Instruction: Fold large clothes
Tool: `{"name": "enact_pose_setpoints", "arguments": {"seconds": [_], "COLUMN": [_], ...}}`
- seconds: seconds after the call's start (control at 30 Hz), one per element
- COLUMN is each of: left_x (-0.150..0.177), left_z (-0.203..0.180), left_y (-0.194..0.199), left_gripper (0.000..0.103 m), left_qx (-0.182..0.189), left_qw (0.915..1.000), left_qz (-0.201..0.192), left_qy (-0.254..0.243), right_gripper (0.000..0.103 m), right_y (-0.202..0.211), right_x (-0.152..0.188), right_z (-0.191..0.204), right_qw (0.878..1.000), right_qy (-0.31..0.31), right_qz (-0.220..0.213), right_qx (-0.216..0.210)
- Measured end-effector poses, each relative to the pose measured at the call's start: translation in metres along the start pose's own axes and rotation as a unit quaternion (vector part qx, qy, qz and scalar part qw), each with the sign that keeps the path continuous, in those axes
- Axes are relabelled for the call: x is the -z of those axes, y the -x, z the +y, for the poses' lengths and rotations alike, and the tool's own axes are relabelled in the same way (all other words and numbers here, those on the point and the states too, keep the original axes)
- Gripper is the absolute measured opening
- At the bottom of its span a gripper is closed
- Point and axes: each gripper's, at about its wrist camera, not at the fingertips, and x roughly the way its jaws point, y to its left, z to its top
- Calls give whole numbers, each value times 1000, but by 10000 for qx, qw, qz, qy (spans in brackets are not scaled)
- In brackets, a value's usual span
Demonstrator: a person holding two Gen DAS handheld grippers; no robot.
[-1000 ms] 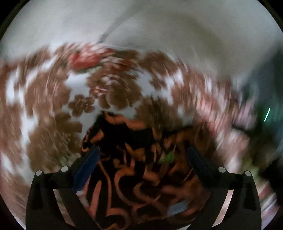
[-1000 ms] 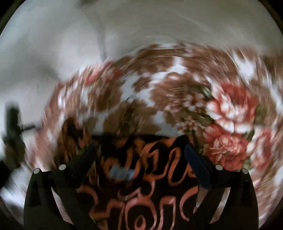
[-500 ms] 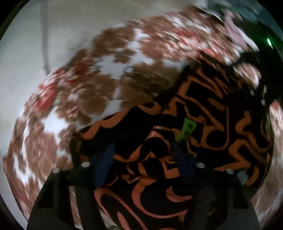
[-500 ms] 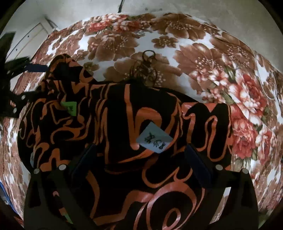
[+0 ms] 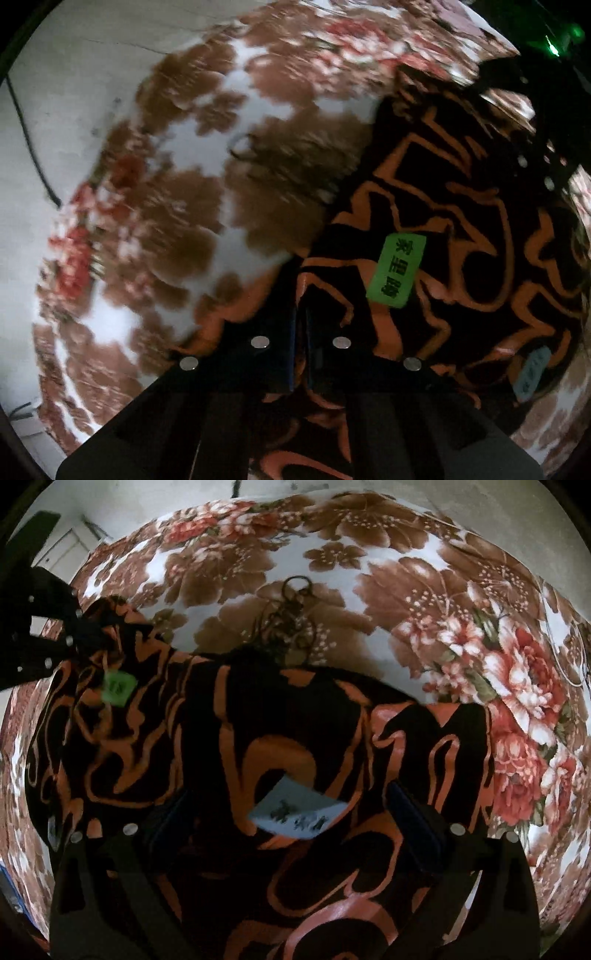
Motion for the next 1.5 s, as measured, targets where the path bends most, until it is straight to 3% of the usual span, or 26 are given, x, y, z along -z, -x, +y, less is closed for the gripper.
{"name": "enact_pose_setpoints", "arguments": {"seconds": [0.2,0.23,0.27,0.33,0.43,0.53,0.67,0.73,0.83,0.93,1.0,1.1,1.23,1.43,1.5], "left_x": [-15,-15,-14,-9,0,18,57,73,88,90,89,91,109,147,153], "left_z": [9,10,10,15,28,34,9,-10,-46,-76,-82,-78,-70,-47,-43], "left_y": [-32,-38,-44,-45,-31,4,63,80,84,68,52,24,-12,-15,-12], "left_gripper": [8,17,34,58,67,69,83,86,89,89,89,89,91,96,96], "left_qx": [-269,-284,-394,-603,-672,-1059,-1507,-1286,-853,-1076,-1029,-868,-1186,-1054,-1091], "left_qw": [9991,9989,9984,9976,9952,9820,9546,9485,9505,9599,9605,9540,9474,9268,9252], "left_qz": [323,375,397,301,-14,-503,-1150,-1341,-1343,-1143,-1071,-909,-449,-675,-667], "left_qy": [-95,-41,0,135,711,1480,2297,2567,2670,2321,2355,2723,2938,3541,3572], "right_gripper": [98,98,98,98,98,98,98,98,98,98,98,98,98,98,98], "right_y": [-6,-8,-11,-16,-21,-20,10,36,71,83,71,34,0,1,4], "right_x": [-21,-24,-28,-35,-45,-55,-63,-62,-46,-12,14,43,67,83,84], "right_z": [-3,-3,-3,-3,-3,-9,-12,-16,-19,-15,-11,-10,-23,-42,-54], "right_qw": [9994,9991,9988,9982,9978,9981,9970,9952,9925,9927,9918,9898,9875,9843,9851], "right_qy": [114,178,240,361,443,405,251,52,-262,-400,-446,-541,-725,-548,-578], "right_qz": [-202,-240,-258,-282,-358,-365,-705,-978,-1192,-1079,-884,-554,-398,-702,-678], "right_qx": [260,307,346,376,338,279,209,51,4,362,806,1196,1345,1524,1469]}}
